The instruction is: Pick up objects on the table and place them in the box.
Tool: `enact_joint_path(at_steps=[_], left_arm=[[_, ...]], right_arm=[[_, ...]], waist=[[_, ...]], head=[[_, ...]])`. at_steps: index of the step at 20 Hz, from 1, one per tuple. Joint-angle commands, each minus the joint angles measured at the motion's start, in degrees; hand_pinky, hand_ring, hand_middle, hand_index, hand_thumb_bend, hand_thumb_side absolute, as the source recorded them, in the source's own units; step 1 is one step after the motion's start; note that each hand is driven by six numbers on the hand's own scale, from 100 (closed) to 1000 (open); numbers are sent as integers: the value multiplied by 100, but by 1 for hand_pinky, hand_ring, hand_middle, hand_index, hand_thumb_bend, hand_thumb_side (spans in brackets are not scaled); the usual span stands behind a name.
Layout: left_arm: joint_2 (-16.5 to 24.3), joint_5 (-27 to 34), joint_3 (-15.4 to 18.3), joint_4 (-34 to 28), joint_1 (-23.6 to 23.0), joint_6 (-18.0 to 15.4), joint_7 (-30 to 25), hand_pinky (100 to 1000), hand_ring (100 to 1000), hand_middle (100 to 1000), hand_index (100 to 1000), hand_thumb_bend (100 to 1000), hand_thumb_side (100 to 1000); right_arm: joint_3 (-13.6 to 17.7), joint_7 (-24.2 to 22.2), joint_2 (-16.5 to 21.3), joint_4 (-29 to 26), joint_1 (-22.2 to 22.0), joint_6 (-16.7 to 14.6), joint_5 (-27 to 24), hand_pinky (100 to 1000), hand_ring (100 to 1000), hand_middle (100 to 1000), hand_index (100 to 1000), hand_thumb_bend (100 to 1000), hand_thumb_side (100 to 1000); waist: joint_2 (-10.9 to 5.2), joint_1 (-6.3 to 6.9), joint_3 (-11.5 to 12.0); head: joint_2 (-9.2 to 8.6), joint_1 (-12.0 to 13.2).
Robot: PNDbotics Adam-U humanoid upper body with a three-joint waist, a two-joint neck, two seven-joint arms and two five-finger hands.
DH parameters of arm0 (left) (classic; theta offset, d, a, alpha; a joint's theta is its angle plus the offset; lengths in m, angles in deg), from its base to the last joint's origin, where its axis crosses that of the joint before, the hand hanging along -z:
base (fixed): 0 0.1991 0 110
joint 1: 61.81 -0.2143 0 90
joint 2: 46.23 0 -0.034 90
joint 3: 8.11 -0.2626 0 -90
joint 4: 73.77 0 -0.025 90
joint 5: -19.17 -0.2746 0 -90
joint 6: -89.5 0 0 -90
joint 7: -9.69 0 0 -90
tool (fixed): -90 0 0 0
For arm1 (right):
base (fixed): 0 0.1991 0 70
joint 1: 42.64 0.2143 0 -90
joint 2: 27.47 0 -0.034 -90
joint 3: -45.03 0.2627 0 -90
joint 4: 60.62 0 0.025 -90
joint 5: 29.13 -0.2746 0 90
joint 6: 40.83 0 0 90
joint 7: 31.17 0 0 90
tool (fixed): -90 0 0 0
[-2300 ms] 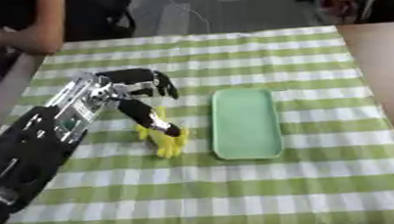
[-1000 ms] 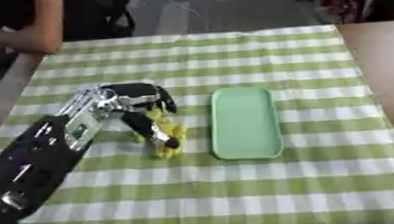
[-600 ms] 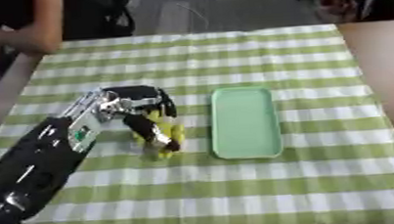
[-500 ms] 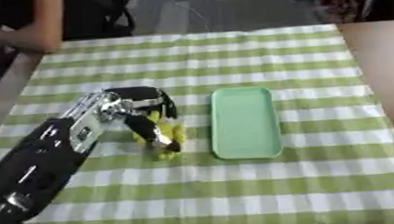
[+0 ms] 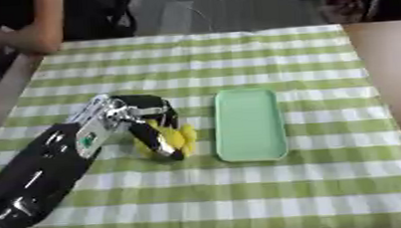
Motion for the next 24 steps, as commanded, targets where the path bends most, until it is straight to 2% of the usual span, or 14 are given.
enact_joint_path(at_steps=[1, 2, 3, 4, 5, 7, 8, 11, 12, 13, 20, 24], left_arm=[[65, -79, 39, -1, 79, -13, -20, 262, 343, 437, 571, 682, 629], [62, -94, 43, 7, 78, -15, -12, 220, 315, 413, 546, 674, 628], [56, -109, 50, 14, 79, -12, 7, 229, 321, 418, 551, 699, 616], [51, -122, 56, 20, 80, -9, 29, 130, 254, 361, 494, 642, 628], [46, -134, 64, 25, 85, 1, 66, 100, 208, 334, 468, 626, 629], [35, -154, 78, 39, 92, 24, 145, 100, 103, 273, 417, 583, 633], [32, -162, 75, 46, 93, 28, 174, 100, 185, 321, 456, 618, 631], [29, -173, 67, 59, 92, 20, 196, 100, 185, 321, 456, 618, 631], [31, -177, 95, 61, 102, 39, 219, 100, 100, 164, 366, 272, 668], [30, -189, 120, 64, 111, 84, 274, 100, 100, 156, 365, 223, 666], [15, -199, 94, 75, 120, 164, 414, 100, 100, 150, 357, 109, 664], [15, -193, 89, 64, 123, 173, 400, 100, 100, 144, 350, 100, 662]], right_arm=[[14, -23, 86, -117, 88, -5, -17, 696, 761, 784, 893, 100, 799], [14, -23, 86, -117, 89, -6, -17, 696, 761, 784, 893, 100, 799], [15, -22, 86, -118, 90, -6, -17, 696, 761, 784, 893, 100, 799], [15, -22, 86, -118, 90, -6, -17, 696, 761, 784, 893, 100, 799], [16, -22, 87, -118, 90, -6, -17, 696, 761, 784, 893, 100, 799], [17, -21, 87, -117, 89, -5, -18, 696, 761, 783, 893, 100, 798], [17, -21, 87, -117, 90, -5, -18, 696, 761, 784, 893, 100, 799], [18, -21, 87, -117, 90, -5, -18, 696, 761, 784, 893, 100, 799], [19, -20, 87, -116, 87, -5, -18, 696, 761, 783, 893, 100, 799], [20, -20, 86, -116, 86, -5, -17, 696, 761, 783, 893, 100, 799], [25, -18, 85, -114, 83, -7, -16, 696, 761, 783, 893, 100, 798], [29, -13, 85, -114, 80, -7, -15, 695, 761, 783, 893, 100, 798]], waist=[[-54, -5, -10], [-53, -5, -11], [-52, -6, -11], [-51, -7, -10], [-50, -8, -10], [-49, -10, -8], [-48, -10, -9], [-48, -10, -9], [-50, -11, -5], [-50, -11, -3], [-47, -12, -2], [-50, -12, -2]], head=[[-5, 45], [-5, 44], [-5, 44], [-5, 44], [-5, 44], [-5, 44], [-5, 45], [-5, 45], [-5, 40], [-5, 39], [-5, 40], [-5, 39]])
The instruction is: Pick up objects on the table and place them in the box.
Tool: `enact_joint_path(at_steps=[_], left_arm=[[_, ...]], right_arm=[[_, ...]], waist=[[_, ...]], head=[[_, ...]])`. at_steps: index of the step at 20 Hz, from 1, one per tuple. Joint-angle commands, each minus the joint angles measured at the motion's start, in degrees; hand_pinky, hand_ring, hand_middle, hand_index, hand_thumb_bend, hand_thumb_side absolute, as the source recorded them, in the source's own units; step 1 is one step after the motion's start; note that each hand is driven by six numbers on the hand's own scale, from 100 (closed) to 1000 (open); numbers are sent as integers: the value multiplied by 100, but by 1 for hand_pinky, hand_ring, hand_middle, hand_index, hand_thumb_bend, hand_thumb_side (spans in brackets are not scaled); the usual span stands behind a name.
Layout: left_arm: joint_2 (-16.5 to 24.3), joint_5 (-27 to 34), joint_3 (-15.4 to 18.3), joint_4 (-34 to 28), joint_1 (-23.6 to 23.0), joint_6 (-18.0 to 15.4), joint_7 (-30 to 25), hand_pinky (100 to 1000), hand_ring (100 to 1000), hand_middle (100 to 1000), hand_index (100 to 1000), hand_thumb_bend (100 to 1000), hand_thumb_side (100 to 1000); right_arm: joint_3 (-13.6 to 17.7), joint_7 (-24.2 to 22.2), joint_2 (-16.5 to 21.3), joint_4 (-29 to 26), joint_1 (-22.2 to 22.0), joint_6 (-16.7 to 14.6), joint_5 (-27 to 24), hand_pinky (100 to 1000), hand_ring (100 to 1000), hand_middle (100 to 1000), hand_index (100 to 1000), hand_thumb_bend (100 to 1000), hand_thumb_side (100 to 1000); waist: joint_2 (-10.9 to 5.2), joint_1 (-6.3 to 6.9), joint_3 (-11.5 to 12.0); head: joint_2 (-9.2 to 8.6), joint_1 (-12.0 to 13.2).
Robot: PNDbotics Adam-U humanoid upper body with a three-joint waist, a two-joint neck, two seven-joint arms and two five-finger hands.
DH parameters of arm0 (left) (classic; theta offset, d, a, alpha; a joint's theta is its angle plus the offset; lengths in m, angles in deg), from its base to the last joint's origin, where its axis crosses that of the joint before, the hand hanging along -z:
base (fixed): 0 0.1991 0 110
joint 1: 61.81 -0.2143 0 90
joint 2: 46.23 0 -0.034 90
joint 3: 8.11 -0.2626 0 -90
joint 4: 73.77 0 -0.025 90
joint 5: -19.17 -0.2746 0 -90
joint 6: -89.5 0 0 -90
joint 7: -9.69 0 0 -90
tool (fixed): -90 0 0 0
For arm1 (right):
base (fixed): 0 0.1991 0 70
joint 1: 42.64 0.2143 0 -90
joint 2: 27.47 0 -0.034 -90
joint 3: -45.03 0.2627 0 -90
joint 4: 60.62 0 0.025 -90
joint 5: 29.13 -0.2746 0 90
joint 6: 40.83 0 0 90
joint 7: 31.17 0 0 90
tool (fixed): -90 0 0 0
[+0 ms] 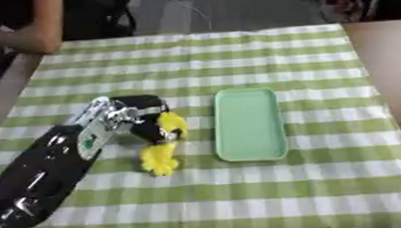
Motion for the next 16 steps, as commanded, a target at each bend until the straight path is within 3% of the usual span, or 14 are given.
enact_joint_path(at_steps=[1, 13, 16], left_arm=[[64, -11, 56, -59, 121, 27, 13, 100, 100, 142, 348, 100, 662], [71, 3, 69, -95, 147, 67, 23, 100, 100, 133, 341, 100, 663], [67, 64, 101, -117, 178, 113, 100, 100, 100, 113, 330, 100, 609]], right_arm=[[29, 0, 85, -114, 77, 4, -12, 695, 761, 783, 893, 100, 798], [35, 7, 80, -110, 73, 5, -10, 695, 760, 783, 893, 100, 797], [39, 10, 80, -109, 70, 5, -9, 695, 760, 783, 893, 100, 797]], waist=[[-53, -12, 2], [-57, -9, 3], [-60, -8, 3]], head=[[-5, 38], [-5, 32], [-5, 27]])
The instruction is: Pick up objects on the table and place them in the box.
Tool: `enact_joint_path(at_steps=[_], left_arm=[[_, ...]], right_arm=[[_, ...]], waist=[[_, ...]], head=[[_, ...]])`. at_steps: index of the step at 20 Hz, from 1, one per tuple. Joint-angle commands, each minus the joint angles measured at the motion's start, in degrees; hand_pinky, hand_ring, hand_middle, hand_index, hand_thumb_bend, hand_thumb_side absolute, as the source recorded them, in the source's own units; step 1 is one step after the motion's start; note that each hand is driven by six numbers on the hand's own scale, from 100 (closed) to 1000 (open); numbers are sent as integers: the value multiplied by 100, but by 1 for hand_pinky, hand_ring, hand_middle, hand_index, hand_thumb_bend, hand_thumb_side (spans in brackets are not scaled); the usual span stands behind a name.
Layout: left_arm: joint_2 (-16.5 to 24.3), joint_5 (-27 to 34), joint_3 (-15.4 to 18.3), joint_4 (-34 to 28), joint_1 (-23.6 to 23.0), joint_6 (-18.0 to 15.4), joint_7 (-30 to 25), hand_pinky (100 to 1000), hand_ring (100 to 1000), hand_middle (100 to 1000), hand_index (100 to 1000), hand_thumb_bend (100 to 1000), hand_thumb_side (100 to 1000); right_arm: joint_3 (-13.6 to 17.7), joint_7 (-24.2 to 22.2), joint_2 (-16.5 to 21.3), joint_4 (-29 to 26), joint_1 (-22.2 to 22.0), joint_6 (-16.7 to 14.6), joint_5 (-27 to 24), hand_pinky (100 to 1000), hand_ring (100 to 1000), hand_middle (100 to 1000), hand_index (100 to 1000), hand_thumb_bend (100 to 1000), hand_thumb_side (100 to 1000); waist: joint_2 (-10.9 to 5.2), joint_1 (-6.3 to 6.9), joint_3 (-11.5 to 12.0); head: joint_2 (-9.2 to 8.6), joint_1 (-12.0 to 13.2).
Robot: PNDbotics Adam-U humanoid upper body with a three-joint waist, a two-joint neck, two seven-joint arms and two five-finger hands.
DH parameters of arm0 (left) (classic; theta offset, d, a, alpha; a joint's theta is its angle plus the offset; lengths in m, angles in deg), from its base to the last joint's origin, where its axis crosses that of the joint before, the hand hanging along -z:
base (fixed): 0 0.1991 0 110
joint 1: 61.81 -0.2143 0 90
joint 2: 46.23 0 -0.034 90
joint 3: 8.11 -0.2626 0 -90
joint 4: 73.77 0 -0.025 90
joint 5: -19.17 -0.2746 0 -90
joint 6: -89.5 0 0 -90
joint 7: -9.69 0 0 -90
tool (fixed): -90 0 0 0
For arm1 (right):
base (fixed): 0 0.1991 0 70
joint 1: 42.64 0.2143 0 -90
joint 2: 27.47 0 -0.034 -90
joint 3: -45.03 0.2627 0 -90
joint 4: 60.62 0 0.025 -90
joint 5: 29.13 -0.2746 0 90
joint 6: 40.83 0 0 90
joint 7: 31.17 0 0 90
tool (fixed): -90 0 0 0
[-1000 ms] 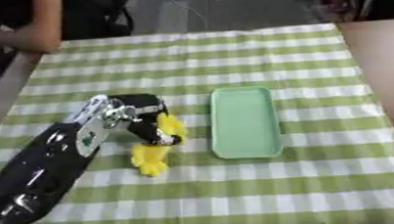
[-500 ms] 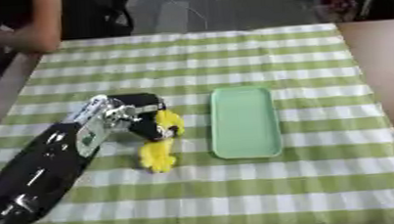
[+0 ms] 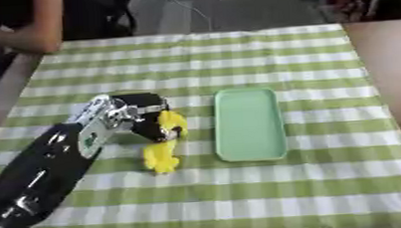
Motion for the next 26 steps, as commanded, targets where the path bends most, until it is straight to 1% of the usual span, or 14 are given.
enact_joint_path(at_steps=[1, 7, 14, 15, 16, 22, 26], left_arm=[[69, 70, 105, -129, 146, 50, 96, 100, 100, 105, 326, 100, 604], [80, 85, 97, -365, 323, 82, 92, 100, 100, 100, 318, 100, 598], [73, 186, 51, -486, 780, 134, -66, 100, 100, 100, 320, 100, 599], [52, 192, 50, -494, 885, 139, -84, 100, 100, 100, 320, 100, 678], [20, 190, 55, -502, 1006, 144, -93, 100, 100, 100, 321, 100, 598], [-328, 84, 90, -478, 1674, 141, -128, 100, 100, 100, 320, 100, 594], [-619, 18, 53, -412, 1986, 88, -179, 100, 100, 100, 321, 100, 594]], right_arm=[[38, 9, 79, -108, 69, 6, -9, 695, 760, 783, 893, 100, 797], [37, 8, 82, -104, 65, 6, -8, 695, 760, 783, 893, 100, 797], [25, -4, 91, -97, 62, 3, -8, 694, 760, 782, 892, 100, 797], [22, -7, 90, -96, 63, 2, -8, 694, 760, 782, 892, 100, 797], [19, -11, 88, -94, 64, 1, -8, 695, 760, 782, 892, 100, 797], [3, -28, 73, -87, 69, -1, -11, 694, 760, 782, 892, 100, 797], [-13, -43, 60, -86, 84, -4, -16, 695, 760, 782, 892, 100, 798]], waist=[[-61, -8, 3], [-69, -3, 8], [-94, 16, 5], [-97, 18, 6], [-100, 18, 6], [-115, 10, -17], [-118, 9, -53]], head=[[-5, 26], [-5, 20], [-5, 16], [-5, 18], [-5, 21], [-5, 71], [-5, 123]])
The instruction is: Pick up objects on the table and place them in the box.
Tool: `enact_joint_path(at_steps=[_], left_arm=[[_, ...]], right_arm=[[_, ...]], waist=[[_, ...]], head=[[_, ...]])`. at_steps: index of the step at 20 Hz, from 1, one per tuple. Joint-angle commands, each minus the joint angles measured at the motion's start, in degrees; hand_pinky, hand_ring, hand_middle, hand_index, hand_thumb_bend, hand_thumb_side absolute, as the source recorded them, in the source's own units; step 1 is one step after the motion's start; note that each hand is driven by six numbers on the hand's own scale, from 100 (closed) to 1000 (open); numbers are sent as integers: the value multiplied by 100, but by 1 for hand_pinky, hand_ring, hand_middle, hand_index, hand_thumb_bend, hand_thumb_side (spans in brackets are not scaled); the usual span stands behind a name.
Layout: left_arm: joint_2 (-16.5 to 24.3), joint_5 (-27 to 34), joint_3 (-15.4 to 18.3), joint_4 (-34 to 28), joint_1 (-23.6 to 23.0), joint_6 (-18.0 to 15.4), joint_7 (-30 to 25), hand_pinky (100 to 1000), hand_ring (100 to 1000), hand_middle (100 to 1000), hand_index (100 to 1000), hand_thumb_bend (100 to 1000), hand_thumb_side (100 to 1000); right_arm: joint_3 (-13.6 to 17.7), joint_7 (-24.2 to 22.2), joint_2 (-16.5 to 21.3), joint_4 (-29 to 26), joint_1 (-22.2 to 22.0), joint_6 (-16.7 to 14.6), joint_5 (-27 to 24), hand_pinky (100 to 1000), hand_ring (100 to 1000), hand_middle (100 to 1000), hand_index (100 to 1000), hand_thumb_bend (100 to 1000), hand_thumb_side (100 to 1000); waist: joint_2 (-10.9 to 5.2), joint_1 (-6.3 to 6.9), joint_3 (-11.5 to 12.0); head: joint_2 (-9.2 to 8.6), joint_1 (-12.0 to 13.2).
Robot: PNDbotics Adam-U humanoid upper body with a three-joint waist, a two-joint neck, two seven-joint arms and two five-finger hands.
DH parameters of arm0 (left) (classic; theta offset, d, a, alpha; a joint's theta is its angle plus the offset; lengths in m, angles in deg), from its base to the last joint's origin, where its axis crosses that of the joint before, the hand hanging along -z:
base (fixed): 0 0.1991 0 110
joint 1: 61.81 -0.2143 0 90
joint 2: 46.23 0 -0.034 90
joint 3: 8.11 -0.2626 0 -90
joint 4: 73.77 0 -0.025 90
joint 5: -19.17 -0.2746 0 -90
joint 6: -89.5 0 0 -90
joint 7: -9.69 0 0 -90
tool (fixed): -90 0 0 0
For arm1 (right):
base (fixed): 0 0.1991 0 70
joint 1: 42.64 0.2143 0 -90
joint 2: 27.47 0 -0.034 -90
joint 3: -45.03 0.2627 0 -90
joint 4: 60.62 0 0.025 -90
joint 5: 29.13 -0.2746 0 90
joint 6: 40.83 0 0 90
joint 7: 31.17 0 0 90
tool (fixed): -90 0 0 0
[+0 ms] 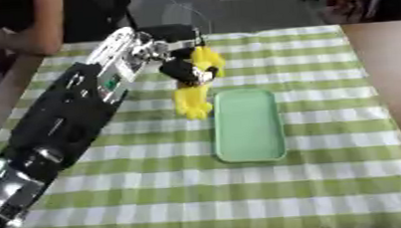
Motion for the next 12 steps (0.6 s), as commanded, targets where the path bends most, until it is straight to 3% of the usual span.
enact_joint_path(at_steps=[1, 12], left_arm=[[-143, -73, 16, 1, 277, -48, -51, 100, 100, 100, 321, 100, 594], [-702, -396, 42, 418, 431, -156, 19, 100, 100, 100, 319, 100, 595]], right_arm=[[-8, -28, 59, -87, 86, -2, -19, 695, 760, 782, 892, 100, 798], [-43, -64, 23, -106, 182, -12, -53, 695, 759, 782, 892, 100, 799]], waist=[[-82, -11, -23], [-39, -58, -169]], head=[[-5, 87], [-17, 182]])
